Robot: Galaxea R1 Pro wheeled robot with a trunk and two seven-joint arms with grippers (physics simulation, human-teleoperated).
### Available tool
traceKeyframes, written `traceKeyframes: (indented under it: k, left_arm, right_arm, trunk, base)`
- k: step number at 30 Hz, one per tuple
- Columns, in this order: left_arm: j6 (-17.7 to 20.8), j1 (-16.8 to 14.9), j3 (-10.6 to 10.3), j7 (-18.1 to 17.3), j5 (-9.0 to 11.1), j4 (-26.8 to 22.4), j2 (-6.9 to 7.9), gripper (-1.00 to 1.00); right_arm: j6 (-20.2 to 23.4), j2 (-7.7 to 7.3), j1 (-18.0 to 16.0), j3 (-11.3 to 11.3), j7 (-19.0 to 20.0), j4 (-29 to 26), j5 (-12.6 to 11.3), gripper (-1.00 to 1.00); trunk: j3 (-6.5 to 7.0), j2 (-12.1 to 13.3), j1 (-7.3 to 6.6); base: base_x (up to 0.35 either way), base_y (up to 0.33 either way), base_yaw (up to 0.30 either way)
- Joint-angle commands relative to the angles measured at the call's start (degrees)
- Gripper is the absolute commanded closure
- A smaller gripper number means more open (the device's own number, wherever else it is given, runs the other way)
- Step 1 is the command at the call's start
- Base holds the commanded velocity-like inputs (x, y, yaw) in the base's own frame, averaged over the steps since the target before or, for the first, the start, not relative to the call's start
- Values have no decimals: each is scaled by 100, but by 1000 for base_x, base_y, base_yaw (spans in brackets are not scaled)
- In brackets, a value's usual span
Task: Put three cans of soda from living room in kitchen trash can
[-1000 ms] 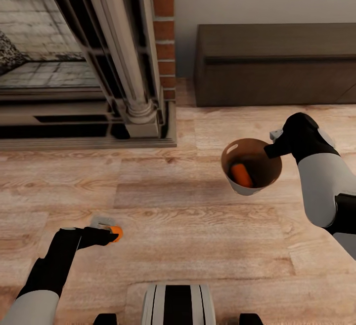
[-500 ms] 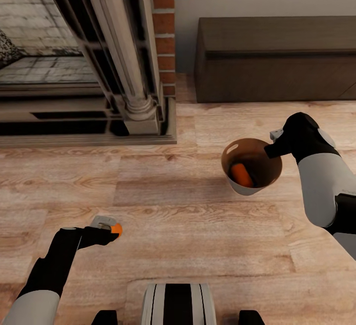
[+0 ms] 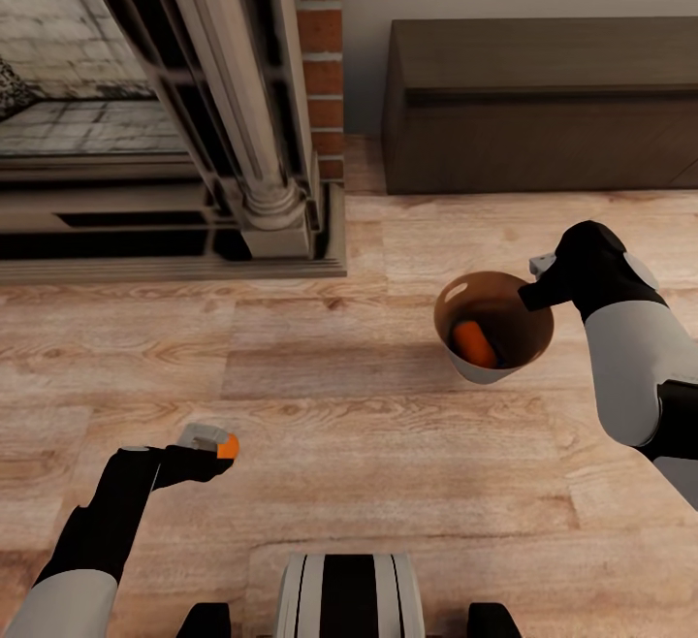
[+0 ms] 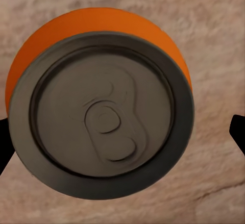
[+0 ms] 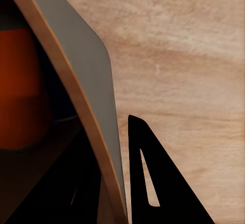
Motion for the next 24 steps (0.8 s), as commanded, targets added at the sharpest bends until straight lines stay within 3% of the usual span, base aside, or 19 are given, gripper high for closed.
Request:
traceKeyframes:
  k: [1,17,18,24]
  left_arm:
    - [0,0,0,0,0,1,0,-100]
    - [-154,0,13,1,8,-46,0,-100]
    - [-159,0,18,1,8,-52,0,100]
    - [-232,0,33,1,9,-62,0,100]
  right_arm:
    - [18,0,-1,-2,10,0,-29,100]
    - [18,8,10,11,4,-5,-14,100]
    - [18,8,10,11,3,-6,-13,100]
    - [18,-5,11,28,2,-8,-12,100]
  trunk:
    - [-7,0,-1]
    - [-56,0,-1]
    - [-57,0,-1]
    - [-57,0,-1]
  base:
    - [0,0,0]
    - [0,0,0]
    - [0,0,0]
    - [0,0,0]
